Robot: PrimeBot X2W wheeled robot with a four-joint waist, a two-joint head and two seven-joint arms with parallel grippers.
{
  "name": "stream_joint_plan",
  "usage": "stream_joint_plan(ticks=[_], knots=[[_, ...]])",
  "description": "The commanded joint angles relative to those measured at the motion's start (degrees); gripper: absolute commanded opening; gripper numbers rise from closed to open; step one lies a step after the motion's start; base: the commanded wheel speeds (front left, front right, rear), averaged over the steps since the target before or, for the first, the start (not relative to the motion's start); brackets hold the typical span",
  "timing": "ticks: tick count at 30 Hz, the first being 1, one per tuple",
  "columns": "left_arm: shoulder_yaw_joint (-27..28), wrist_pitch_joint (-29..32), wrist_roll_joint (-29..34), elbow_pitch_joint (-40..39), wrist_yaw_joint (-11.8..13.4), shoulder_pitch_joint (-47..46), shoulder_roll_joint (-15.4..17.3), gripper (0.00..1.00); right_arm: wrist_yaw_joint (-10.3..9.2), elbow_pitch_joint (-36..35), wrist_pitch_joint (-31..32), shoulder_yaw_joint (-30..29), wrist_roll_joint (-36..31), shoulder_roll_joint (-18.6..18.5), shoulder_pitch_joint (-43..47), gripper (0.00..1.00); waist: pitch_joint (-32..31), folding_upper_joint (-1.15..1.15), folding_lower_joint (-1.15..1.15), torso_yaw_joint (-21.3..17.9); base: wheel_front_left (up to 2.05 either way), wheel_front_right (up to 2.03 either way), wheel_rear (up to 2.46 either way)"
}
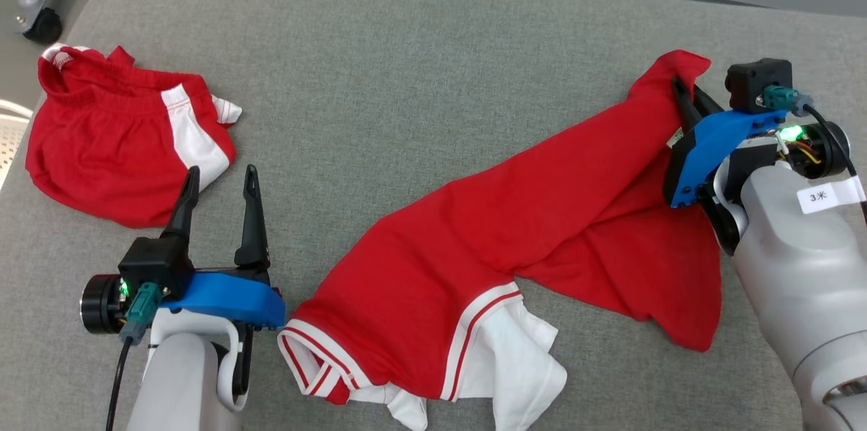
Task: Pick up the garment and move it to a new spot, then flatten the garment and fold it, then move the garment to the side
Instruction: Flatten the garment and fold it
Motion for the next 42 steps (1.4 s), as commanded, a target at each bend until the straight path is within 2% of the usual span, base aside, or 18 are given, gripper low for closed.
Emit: stream_joint_plan(ticks=[1,7,14,19,26,30,31,33,38,42], knots=[[0.6,-0.2,0.3,0.1,0.0,1.2,0.0,1.00,0.01,-0.3,-1.2,0.1,0.8,0.0,1.7,0.00,-1.6,0.00,0.00,-1.2,0.00,0.00,0.00],[2.3,-0.2,0.8,0.3,-0.1,4.7,0.1,1.00,0.01,-5.1,-3.4,0.5,4.2,0.5,7.3,0.00,-6.2,0.00,0.00,-4.6,0.00,0.00,0.00],[4.3,-0.2,1.2,-0.2,-0.1,8.3,0.6,1.00,0.01,-21.8,-3.5,-1.4,9.2,-0.3,22.0,0.00,-9.3,0.00,0.00,-9.5,0.00,0.00,0.00],[4.3,-0.2,1.5,-0.3,-0.3,9.0,0.5,1.00,0.01,-31.7,-3.5,-6.2,11.1,-1.1,35.5,0.00,-10.2,0.00,0.00,-11.4,0.00,0.00,0.00],[4.3,-0.2,1.8,-0.4,-0.7,9.0,0.5,1.00,0.01,-46.9,3.0,-14.8,12.1,2.7,53.1,0.00,-10.2,0.00,0.00,-13.1,0.00,0.00,0.00],[4.1,-0.2,2.1,-0.3,-0.8,8.5,0.4,1.00,0.01,-53.6,8.0,-18.1,10.1,4.6,58.8,0.00,-9.9,0.00,0.00,-13.4,0.00,0.00,0.00],[4.2,-0.2,2.0,-0.3,-0.8,8.4,0.4,1.00,0.01,-54.8,9.2,-18.6,9.3,5.0,59.8,0.24,-9.8,0.00,0.00,-13.4,0.00,0.00,0.00],[4.3,-0.2,2.1,-0.3,-0.9,8.3,0.4,1.00,0.01,-57.3,10.1,-19.6,6.7,5.4,60.5,1.00,-9.9,0.00,0.00,-13.5,0.00,0.00,0.00],[4.5,-0.2,2.1,-0.1,-1.0,8.5,0.5,1.00,0.01,-63.3,9.0,-21.7,1.0,6.4,58.5,1.00,-10.5,0.00,0.00,-13.2,0.00,0.00,0.00],[4.8,-0.2,2.3,-0.2,-1.0,9.2,0.7,1.00,0.01,-66.7,7.2,-21.3,-1.3,6.7,56.5,1.00,-11.1,0.00,0.00,-12.8,0.00,0.00,0.00]])
